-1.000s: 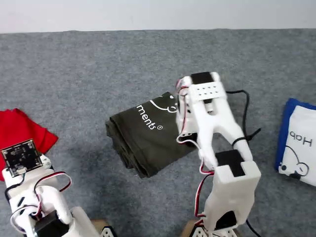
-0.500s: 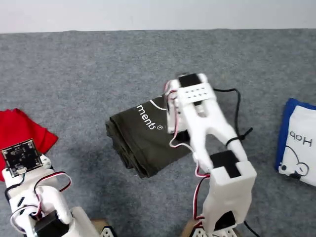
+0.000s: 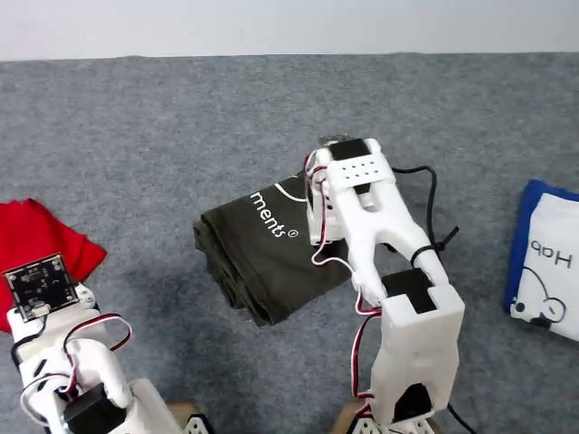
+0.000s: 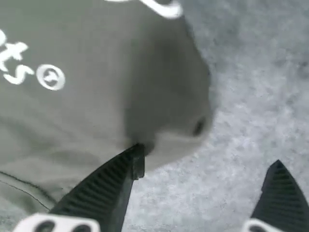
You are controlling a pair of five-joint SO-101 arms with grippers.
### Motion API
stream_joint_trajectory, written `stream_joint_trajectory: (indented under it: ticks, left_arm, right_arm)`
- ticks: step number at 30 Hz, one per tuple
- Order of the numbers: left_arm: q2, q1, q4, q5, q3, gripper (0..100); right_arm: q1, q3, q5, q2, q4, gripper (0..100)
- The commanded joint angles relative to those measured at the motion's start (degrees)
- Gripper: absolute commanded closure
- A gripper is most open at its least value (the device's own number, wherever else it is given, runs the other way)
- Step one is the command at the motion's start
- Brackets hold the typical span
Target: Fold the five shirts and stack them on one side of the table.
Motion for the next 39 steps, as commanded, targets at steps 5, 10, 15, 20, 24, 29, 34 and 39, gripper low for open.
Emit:
stream_joint_trajectory:
  ticks: [5, 10, 15, 20, 24, 29, 34, 39]
  left_arm:
    - [-0.4, -0.1, 0.4, 0.4, -0.2, 99]
    - [-0.4, -0.1, 0.4, 0.4, -0.2, 99]
    - [-0.4, -0.1, 0.4, 0.4, -0.2, 99]
    - [-0.4, -0.1, 0.4, 0.3, -0.5, 99]
    - [-0.4, -0.1, 0.4, 0.2, -0.6, 99]
    - [-0.4, -0.1, 0.3, 0.2, -0.6, 99]
    - [-0.4, -0.2, 0.0, 0.4, -2.6, 99]
    - [-0.5, -0.1, 0.0, 0.4, -3.1, 99]
  right_arm:
    - [-2.6, -0.9, 0.6, 1.1, -5.8, 61.2]
    - [-3.6, -0.9, 0.4, 5.6, -6.0, 61.2]
    - [-3.6, -0.9, 0.7, 10.2, -7.9, 69.5]
    - [-3.1, -0.9, 0.8, 11.6, -7.7, 95.6]
    - [-3.1, -0.9, 4.0, 11.6, -4.3, 98.7]
    - [0.4, -0.8, 10.9, 8.7, 3.4, 98.9]
    - [10.1, -0.8, 27.8, 0.8, 10.9, 98.9]
    - [21.9, -0.8, 46.4, -3.4, 9.6, 98.9]
